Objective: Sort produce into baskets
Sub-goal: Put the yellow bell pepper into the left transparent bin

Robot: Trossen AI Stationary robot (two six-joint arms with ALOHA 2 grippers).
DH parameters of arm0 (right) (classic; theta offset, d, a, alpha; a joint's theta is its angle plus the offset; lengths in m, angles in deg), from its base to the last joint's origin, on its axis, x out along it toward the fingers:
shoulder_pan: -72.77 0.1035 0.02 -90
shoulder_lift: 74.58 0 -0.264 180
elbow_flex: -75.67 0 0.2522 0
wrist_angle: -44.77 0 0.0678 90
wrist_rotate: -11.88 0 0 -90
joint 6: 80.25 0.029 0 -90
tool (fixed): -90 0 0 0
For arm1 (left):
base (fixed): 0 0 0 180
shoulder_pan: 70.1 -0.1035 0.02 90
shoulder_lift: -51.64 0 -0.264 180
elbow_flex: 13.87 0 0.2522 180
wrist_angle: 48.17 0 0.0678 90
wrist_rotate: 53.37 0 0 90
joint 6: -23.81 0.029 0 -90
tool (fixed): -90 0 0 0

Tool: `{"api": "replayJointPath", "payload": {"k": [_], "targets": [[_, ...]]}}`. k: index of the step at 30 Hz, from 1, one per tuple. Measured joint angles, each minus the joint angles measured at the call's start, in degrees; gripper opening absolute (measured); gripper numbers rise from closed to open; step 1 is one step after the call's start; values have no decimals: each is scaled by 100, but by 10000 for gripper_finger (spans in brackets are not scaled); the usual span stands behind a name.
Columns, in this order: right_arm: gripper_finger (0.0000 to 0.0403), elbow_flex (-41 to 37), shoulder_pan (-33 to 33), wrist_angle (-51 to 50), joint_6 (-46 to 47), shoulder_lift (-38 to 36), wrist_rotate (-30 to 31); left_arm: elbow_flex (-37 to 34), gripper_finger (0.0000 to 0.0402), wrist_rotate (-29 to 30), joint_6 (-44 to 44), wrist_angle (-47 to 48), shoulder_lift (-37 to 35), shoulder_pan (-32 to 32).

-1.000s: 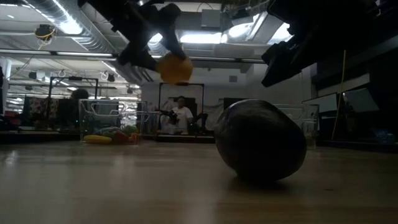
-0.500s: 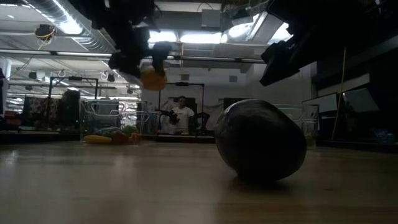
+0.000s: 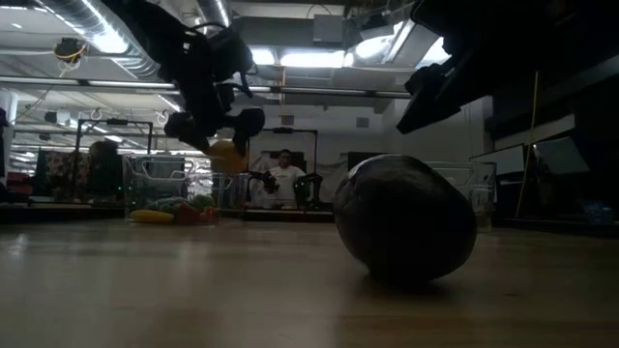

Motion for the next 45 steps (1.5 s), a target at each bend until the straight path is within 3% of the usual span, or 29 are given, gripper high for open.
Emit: {"api": "replayJointPath", "payload": {"k": [8, 27, 45], "targets": [[292, 0, 0, -2, 0, 0, 0, 0, 334, -2, -29, 498, 65, -129], [292, 0, 0, -7, -1, 0, -8, 10, 334, -210, -998, 367, 588, -273], [292, 0, 0, -7, 0, 0, -13, 11, 334, -247, -1000, 310, 626, -241]]}}
